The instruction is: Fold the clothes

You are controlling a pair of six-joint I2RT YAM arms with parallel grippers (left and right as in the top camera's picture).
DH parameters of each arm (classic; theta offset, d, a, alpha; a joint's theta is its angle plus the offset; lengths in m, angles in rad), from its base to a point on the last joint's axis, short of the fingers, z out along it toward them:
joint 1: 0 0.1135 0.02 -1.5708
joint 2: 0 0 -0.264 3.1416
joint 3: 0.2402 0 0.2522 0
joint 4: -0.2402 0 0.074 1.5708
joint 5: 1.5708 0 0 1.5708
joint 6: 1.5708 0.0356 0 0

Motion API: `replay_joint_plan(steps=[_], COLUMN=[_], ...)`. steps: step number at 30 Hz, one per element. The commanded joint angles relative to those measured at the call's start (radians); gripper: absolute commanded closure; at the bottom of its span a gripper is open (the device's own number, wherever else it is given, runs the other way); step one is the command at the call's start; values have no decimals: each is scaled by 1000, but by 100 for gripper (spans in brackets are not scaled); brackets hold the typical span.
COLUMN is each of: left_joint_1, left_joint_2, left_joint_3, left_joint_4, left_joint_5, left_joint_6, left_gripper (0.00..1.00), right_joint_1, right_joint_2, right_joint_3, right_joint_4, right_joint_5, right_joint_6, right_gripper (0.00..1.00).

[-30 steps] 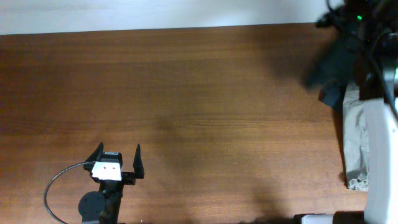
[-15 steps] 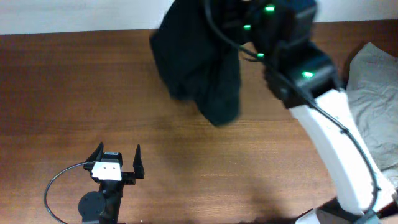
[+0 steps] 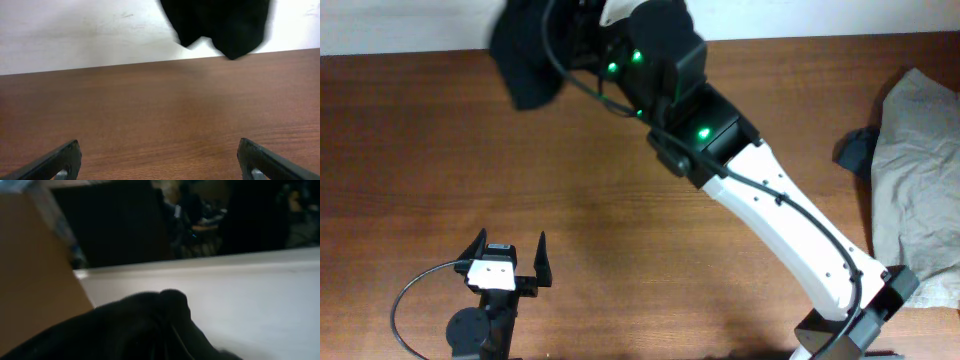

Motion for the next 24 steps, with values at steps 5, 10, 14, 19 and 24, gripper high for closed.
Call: replay_joint_plan(steps=[5, 10, 14, 19, 24], left_joint_1=[6, 6, 6, 6, 6], left_joint_2=[-7, -7, -7, -7, -7], left_joint_3=[-9, -9, -9, -9, -9], left_joint_4=[2, 2, 2, 2, 2], left_joint_5=[-8, -8, -8, -8, -8], left_joint_6=[-13, -13, -13, -13, -14], left_gripper=[1, 1, 1, 1, 1], right_joint_1=[-142, -386, -481, -463, -432], right_joint_2=[-56, -73, -53, 42, 232], right_joint_3=[111, 113, 113, 108, 108], right_joint_4=[-286, -761, -905, -899, -845], right_joint_5=[205, 324, 293, 5, -452], right_joint_6=[87, 427, 389, -11, -306], right_gripper=[24, 2, 1, 1, 1])
